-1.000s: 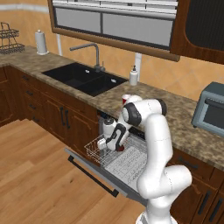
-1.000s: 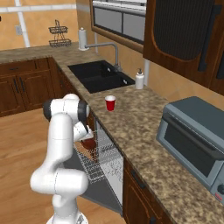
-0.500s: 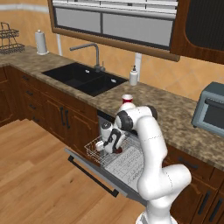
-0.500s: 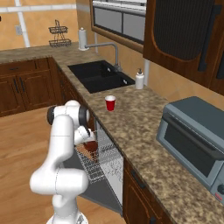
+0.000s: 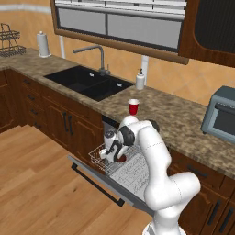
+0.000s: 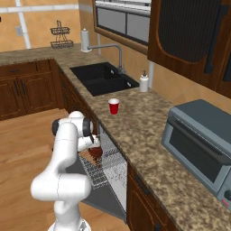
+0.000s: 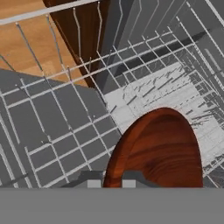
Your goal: Pick up the cup and bowl from the counter, place them in the dishwasher, and close the dishwasher door.
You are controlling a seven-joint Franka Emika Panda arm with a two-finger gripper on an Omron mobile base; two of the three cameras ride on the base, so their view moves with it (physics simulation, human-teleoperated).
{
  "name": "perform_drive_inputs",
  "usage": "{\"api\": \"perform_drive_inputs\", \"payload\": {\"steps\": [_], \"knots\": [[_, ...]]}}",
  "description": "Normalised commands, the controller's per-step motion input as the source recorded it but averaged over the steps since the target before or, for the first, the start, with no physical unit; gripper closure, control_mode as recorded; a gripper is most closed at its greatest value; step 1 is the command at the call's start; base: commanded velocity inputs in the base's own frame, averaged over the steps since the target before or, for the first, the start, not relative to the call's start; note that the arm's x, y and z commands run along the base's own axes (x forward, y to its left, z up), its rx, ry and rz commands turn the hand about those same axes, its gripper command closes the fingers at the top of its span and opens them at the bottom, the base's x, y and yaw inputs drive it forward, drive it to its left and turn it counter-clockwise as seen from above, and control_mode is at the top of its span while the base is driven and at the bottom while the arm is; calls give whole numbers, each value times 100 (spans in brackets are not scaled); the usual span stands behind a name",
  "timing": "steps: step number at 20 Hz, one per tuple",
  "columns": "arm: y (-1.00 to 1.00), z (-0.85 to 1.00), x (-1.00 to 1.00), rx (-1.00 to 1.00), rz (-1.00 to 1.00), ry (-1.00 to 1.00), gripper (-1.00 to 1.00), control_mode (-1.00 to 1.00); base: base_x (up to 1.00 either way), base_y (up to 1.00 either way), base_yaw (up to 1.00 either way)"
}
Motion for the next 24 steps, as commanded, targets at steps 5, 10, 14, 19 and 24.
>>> {"api": "perform_drive_inputs", "payload": {"steps": [5, 10, 14, 19, 24], "knots": [[0, -24, 27, 0, -1, 0, 100, -100, 0, 0, 0], [0, -24, 38, 0, 0, 0, 100, -100, 0, 0, 0], [0, -23, 31, 0, 0, 0, -100, -100, 0, 0, 0], [0, -4, 7, 0, 0, -4, -100, -100, 0, 0, 0], [0, 81, -37, 1, 0, -26, -100, -100, 0, 0, 0]]}}
